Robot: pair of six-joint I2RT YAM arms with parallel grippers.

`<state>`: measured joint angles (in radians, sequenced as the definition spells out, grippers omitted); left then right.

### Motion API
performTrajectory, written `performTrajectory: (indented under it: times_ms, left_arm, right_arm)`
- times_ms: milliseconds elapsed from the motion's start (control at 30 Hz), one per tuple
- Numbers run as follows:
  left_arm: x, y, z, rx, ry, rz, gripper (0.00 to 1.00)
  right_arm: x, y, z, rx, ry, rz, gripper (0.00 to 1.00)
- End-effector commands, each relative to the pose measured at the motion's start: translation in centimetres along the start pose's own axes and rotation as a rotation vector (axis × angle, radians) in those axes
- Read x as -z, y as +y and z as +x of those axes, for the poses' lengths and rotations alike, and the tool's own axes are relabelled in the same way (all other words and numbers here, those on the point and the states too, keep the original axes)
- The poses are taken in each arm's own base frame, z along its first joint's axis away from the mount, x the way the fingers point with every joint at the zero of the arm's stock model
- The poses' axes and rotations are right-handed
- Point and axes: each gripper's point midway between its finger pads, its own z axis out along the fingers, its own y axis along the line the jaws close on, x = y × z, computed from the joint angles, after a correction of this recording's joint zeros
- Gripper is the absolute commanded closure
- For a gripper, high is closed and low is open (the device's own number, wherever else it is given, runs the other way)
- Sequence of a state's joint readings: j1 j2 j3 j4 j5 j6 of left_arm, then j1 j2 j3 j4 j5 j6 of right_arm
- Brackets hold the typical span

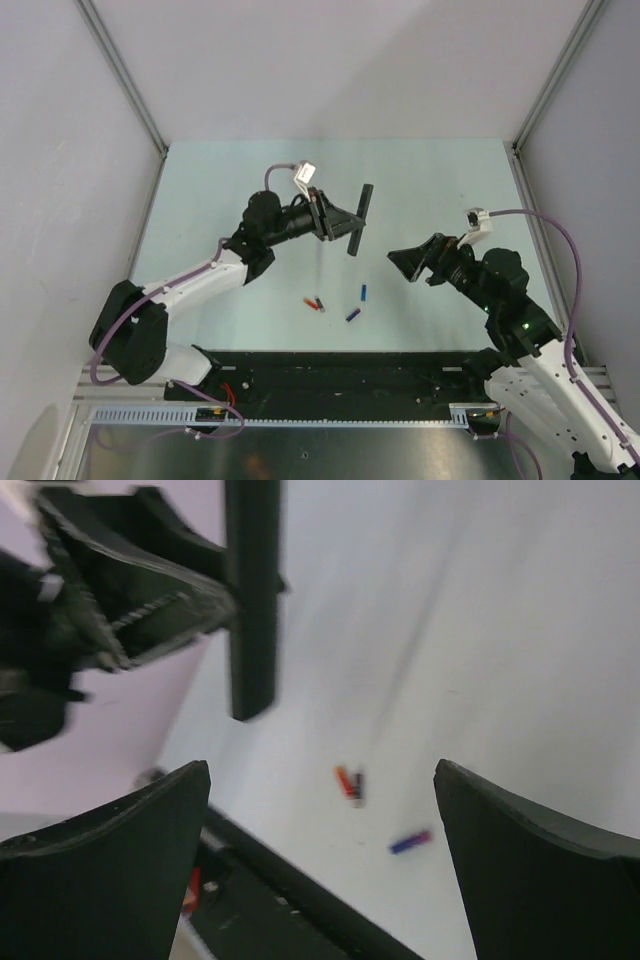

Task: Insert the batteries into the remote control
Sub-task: Adjust the remote control.

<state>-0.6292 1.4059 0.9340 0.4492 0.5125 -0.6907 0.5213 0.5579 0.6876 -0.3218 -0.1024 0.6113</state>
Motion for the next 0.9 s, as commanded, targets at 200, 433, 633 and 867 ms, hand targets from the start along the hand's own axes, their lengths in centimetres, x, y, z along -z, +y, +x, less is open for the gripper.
performTrajectory:
  times_ms: [200, 433, 633, 867]
  left_arm:
    - [5.8, -10.3, -4.3, 0.151, -0.301, 0.464, 0.91]
    - [6.0, -10.9, -3.8, 0.195, -0.335, 0.498, 0.92]
    - [5.9, -10.4, -3.6, 0.199, -0.349, 0.477, 0.94]
    - [5.7, -9.8, -3.2, 0.211, -0.347, 0.46, 0.96]
  right_arm:
    - [-1.3, 8.6, 0.0, -0.117, 0.049, -0.49, 0.0]
    - [-2.1, 10.2, 0.3, -0.133, 0.042, -0.569, 0.0]
    - [-1.7, 11.7, -0.1, -0.115, 0.009, -0.627, 0.0]
    - [-2.1, 12.3, 0.3, -0.103, 0.01, -0.641, 0.02]
